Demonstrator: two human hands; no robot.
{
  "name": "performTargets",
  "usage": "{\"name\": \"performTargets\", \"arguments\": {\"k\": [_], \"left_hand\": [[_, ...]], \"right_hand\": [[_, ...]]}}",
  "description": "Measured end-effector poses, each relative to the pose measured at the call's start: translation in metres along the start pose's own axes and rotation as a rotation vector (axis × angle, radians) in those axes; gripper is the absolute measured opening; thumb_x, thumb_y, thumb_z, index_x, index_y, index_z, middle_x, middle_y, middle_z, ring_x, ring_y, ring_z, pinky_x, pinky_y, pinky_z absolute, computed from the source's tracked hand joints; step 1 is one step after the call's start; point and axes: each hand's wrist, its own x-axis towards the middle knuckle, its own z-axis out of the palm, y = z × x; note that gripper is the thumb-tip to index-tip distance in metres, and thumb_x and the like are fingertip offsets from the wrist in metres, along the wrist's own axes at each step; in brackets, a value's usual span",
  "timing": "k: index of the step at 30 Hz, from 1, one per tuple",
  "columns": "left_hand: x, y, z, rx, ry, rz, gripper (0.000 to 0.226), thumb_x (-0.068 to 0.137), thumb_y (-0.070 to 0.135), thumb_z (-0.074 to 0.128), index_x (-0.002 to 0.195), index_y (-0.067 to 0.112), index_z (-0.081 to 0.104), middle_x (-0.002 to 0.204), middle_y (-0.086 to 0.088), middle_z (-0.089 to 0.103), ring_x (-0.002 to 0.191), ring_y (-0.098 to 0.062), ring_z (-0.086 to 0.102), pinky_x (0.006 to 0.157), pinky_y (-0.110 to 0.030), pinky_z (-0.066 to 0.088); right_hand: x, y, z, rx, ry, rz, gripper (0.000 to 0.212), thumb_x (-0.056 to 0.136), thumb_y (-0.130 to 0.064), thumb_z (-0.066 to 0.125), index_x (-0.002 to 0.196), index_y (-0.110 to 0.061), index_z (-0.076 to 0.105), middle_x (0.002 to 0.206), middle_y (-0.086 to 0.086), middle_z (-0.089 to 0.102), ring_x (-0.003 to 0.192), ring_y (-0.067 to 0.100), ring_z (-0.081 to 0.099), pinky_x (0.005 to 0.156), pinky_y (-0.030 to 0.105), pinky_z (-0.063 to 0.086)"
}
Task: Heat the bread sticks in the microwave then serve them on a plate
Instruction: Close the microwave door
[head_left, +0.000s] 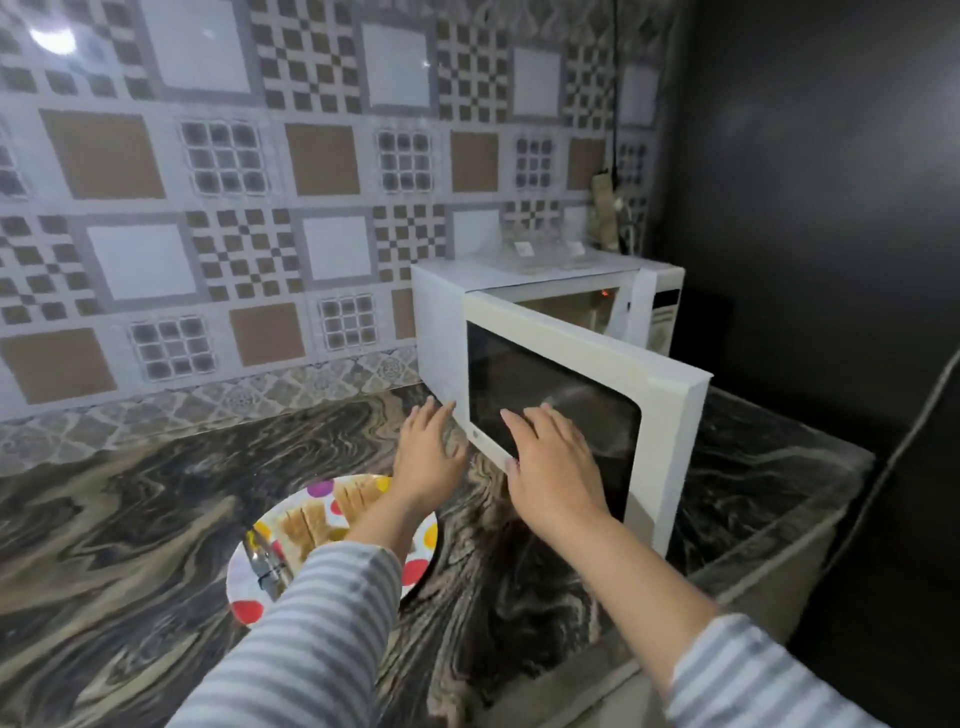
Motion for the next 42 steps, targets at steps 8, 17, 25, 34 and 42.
{"name": "performTargets", "arguments": {"k": [8,17,25,34,42], "left_hand": [[0.041,0.043,0.008,0.009,-0.03,0.401,0.097,0.085,0.022,0.068,0.152,0.022,-0.002,0.161,-0.003,-0.006,0.148,-0.023,0.002,0.119,-0.045,0.018],[0.066,0.09,0.035,0.06,-0.035,0.519,0.103,0.086,0.035,0.067,0.151,0.026,-0.012,0.159,0.004,-0.02,0.147,-0.019,-0.016,0.114,-0.06,0.007],[0.098,0.108,0.082,0.27,0.083,0.528,0.109,0.08,0.058,0.061,0.146,0.028,-0.02,0.157,0.0,-0.025,0.142,-0.026,-0.028,0.111,-0.063,-0.004],[0.152,0.126,0.137,0.474,0.227,0.432,0.114,0.075,0.059,0.067,0.149,0.028,-0.014,0.156,0.0,-0.025,0.142,-0.031,-0.026,0.11,-0.062,-0.003],[0.191,0.142,0.172,0.576,0.296,0.263,0.117,0.075,0.058,0.067,0.147,0.029,-0.02,0.151,-0.002,-0.038,0.141,-0.034,-0.028,0.111,-0.064,-0.003]], "right_hand": [[0.0,0.003,-0.031,-0.544,0.202,0.038,0.08,0.075,-0.02,0.075,0.146,-0.017,0.037,0.158,0.021,0.011,0.147,0.035,-0.002,0.113,0.063,-0.01],[0.011,0.039,-0.041,-0.754,0.176,0.242,0.084,0.097,-0.039,0.045,0.15,-0.019,-0.016,0.15,0.022,-0.034,0.138,0.038,-0.033,0.099,0.06,-0.033],[0.039,0.131,-0.036,-0.678,0.258,0.156,0.084,0.088,-0.062,0.044,0.152,-0.027,0.003,0.16,0.015,0.005,0.147,0.035,0.01,0.113,0.061,-0.004],[0.118,0.242,-0.012,-0.604,0.283,-0.038,0.084,0.086,-0.064,0.046,0.151,-0.031,0.004,0.159,0.016,0.012,0.145,0.038,0.015,0.112,0.066,0.009],[0.196,0.298,0.015,-0.478,0.286,-0.169,0.085,0.084,-0.065,0.05,0.152,-0.035,0.009,0.157,0.015,0.016,0.144,0.037,0.014,0.112,0.066,0.007]]}}
